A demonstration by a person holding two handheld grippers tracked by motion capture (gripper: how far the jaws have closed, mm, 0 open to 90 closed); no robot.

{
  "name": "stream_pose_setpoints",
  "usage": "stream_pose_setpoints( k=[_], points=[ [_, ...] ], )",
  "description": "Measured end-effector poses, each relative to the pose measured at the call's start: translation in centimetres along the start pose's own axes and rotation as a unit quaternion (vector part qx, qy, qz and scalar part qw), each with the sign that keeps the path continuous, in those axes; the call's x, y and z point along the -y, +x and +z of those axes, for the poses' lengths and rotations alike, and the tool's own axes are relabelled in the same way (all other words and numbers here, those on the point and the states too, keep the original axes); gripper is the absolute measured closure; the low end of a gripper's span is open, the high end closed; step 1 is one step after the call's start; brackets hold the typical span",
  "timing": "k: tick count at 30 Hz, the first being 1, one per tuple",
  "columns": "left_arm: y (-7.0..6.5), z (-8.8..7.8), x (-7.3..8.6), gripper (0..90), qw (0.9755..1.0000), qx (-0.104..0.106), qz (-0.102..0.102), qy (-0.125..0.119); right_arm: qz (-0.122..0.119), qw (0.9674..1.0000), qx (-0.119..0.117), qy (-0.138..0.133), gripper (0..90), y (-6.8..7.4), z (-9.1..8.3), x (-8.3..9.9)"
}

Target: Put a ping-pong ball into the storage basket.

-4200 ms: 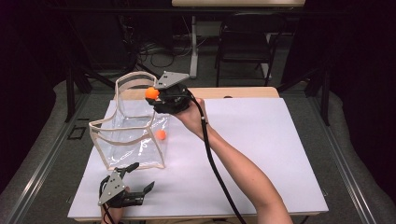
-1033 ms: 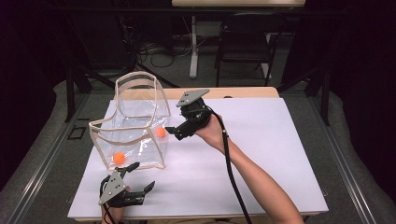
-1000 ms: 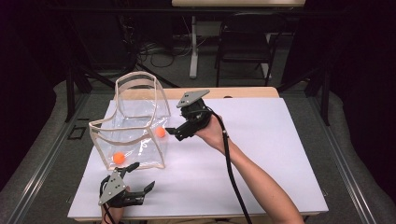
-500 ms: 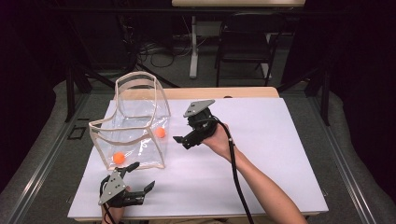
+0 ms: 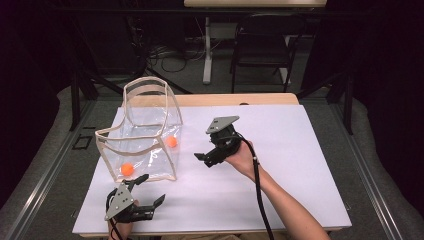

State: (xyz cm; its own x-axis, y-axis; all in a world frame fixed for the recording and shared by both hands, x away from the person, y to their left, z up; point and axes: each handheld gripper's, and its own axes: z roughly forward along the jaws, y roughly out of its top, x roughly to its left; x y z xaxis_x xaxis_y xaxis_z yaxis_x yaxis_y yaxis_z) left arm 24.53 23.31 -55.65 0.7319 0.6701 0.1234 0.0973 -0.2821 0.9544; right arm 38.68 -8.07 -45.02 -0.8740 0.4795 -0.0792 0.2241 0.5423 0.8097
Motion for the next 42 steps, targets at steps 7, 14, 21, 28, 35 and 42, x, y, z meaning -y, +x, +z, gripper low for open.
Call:
stream_pose_setpoints(
  k=[7,14,21,28,35,42],
  points=[
    [0.0,-0.1,0.0,15.7,1.0,0.001,0.0,-0.001,0.003,1.0,0.001,0.007,0.0,0.4,-0.4,1.5],
    [-0.1,0.0,0.0,15.7,1.0,0.002,-0.001,0.001,0.009,0.9998,0.011,0.012,0.0,0.6,-1.4,2.9],
    [-0.1,0.0,0.0,15.7,1.0,0.002,-0.002,-0.001,0.017,0.9995,0.022,0.012,0.0,0.7,-2.5,4.5],
    [-0.1,0.0,0.0,15.7,1.0,0.0,-0.002,-0.002,0.014,0.9993,0.031,0.017,0.0,1.1,-3.5,5.9],
    [-0.1,-0.1,0.0,15.7,1.0,-0.002,-0.001,-0.003,0.024,0.9988,0.036,0.022,0.0,1.1,-4.1,7.8],
    [-0.1,-0.1,0.0,15.7,1.0,-0.002,-0.002,-0.002,0.03,0.9982,0.044,0.029,0.0,1.3,-4.9,9.7]
  ],
)
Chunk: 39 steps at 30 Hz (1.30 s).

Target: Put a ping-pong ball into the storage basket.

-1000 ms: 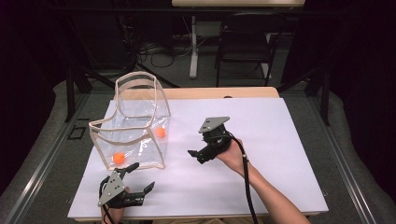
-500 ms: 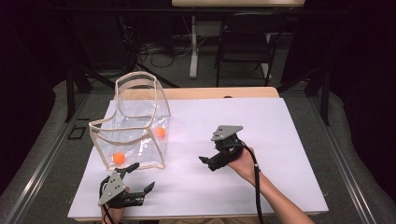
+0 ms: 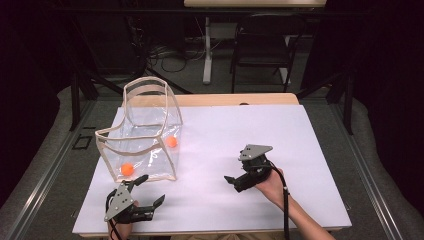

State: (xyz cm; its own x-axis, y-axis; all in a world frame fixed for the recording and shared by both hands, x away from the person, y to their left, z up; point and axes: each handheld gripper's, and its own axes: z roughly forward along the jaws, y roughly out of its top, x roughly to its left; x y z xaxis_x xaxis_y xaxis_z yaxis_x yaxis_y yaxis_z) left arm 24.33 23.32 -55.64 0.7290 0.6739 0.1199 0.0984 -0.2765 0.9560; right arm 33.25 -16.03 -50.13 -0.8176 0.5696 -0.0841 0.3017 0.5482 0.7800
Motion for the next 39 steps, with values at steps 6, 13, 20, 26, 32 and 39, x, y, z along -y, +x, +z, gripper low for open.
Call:
stream_pose_setpoints(
  k=[6,13,20,26,32,39],
  points=[
    [0.1,-0.2,0.0,15.7,1.0,-0.004,-0.002,0.0,0.008,0.9999,0.009,-0.005,0.0,0.1,-0.9,1.6],
    [0.0,-0.2,0.0,15.7,1.0,-0.004,-0.002,0.002,0.014,0.9997,0.021,-0.005,0.0,0.2,-1.7,3.3],
    [0.0,-0.2,0.0,15.7,1.0,-0.004,-0.001,0.002,0.02,0.9992,0.034,-0.006,0.0,0.3,-2.6,4.6],
    [0.0,-0.2,0.0,15.7,1.0,-0.005,0.0,0.002,0.024,0.9987,0.044,-0.01,0.0,0.4,-3.3,5.9],
    [0.0,-0.3,0.0,15.7,1.0,-0.006,0.0,0.002,0.03,0.998,0.054,-0.014,0.0,0.4,-4.0,7.1],
    [0.0,-0.3,0.0,15.7,1.0,-0.007,0.0,0.002,0.034,0.9969,0.067,-0.021,0.0,0.5,-4.9,7.9]
  ],
)
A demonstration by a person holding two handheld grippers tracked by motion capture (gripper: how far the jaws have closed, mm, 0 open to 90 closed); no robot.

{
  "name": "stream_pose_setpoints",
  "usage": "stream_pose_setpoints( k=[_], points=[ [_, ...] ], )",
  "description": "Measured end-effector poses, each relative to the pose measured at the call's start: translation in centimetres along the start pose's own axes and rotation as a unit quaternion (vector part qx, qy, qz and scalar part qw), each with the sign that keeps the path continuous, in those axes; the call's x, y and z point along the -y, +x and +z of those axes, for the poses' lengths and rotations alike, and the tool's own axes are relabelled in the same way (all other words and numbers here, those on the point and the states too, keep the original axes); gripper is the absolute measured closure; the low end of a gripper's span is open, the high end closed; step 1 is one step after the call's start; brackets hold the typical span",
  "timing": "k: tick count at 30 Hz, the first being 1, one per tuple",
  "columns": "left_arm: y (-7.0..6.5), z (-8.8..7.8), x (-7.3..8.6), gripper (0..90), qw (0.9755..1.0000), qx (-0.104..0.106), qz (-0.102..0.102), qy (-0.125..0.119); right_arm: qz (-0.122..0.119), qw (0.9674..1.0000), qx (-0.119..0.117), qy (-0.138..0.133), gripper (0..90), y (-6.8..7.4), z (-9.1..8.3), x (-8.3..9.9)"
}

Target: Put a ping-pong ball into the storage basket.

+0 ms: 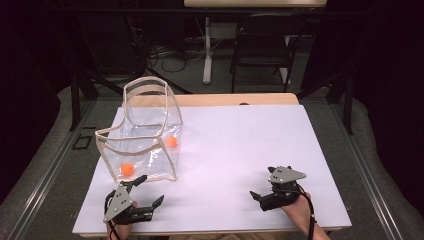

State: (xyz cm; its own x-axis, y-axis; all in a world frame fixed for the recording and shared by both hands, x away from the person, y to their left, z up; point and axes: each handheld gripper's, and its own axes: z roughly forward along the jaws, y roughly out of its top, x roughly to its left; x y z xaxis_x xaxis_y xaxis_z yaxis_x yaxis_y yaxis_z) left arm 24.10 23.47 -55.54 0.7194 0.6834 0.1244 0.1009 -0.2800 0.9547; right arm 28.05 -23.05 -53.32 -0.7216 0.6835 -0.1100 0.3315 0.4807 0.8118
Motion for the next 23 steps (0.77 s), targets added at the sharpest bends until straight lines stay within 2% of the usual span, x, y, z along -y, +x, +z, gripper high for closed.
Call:
stream_pose_setpoints(
  k=[12,23],
  points=[
    [0.0,0.2,0.0,15.7,1.0,0.004,0.002,0.003,0.014,0.9997,0.017,-0.008,0.0,0.0,-1.2,1.5],
    [-0.2,0.2,0.0,15.7,1.0,0.001,0.004,0.007,0.011,0.9995,0.022,-0.018,0.0,0.2,-1.9,1.8]
  ],
)
